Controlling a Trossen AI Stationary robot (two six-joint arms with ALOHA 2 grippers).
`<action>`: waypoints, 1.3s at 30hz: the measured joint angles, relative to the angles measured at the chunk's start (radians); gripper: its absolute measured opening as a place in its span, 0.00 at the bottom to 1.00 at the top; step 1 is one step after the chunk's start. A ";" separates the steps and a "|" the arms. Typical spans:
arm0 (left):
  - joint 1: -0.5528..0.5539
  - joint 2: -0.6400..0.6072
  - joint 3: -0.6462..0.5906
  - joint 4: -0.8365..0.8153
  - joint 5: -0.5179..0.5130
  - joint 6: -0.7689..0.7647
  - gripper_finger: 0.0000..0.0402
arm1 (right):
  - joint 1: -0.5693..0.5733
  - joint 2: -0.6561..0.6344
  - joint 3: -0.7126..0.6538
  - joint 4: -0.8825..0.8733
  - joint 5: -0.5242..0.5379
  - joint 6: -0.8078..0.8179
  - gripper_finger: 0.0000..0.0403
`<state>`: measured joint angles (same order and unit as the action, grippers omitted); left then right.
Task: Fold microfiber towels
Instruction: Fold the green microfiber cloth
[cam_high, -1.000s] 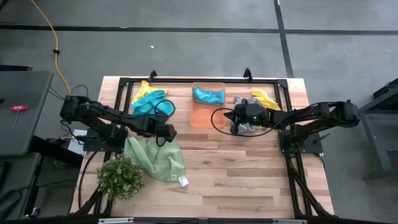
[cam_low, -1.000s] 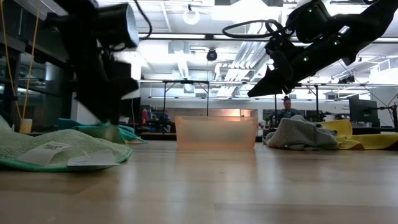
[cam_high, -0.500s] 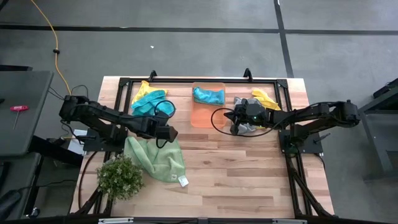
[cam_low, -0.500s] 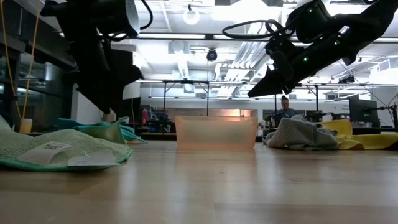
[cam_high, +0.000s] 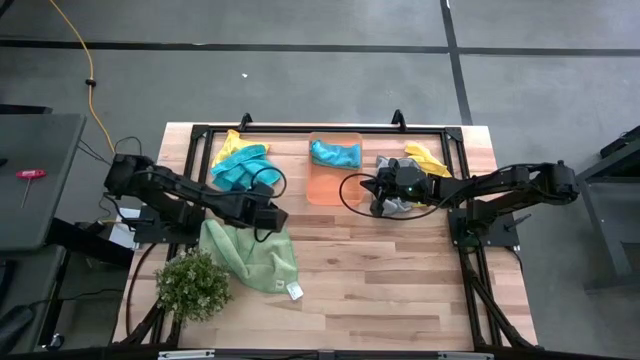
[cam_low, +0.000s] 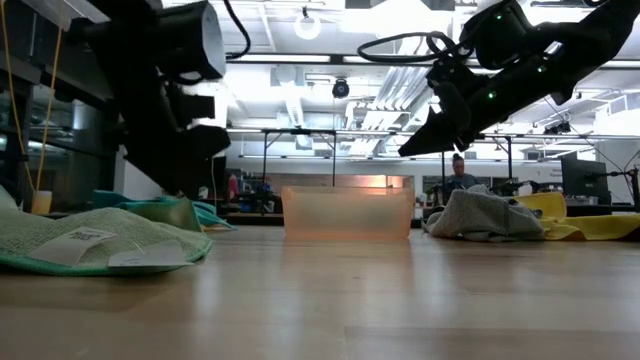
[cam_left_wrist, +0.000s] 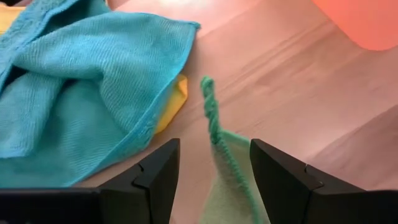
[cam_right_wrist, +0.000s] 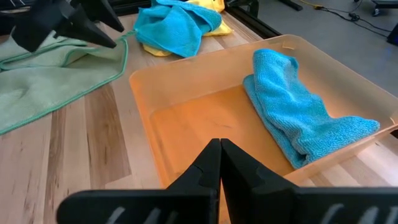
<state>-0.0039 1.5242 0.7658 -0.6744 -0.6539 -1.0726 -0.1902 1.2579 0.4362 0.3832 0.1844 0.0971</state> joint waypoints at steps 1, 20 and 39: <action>-0.003 0.012 0.000 0.012 -0.007 -0.005 0.46 | 0.000 0.000 0.000 0.000 0.000 0.000 0.00; -0.025 0.056 0.000 0.007 -0.060 -0.009 0.23 | 0.000 0.000 0.000 0.002 0.001 0.000 0.00; 0.095 0.082 0.248 0.410 0.178 0.874 0.00 | 0.050 -0.002 0.000 0.060 -0.064 -0.093 0.00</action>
<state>0.0906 1.6066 1.0133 -0.2641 -0.4761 -0.1983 -0.1404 1.2556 0.4362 0.4429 0.1207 0.0044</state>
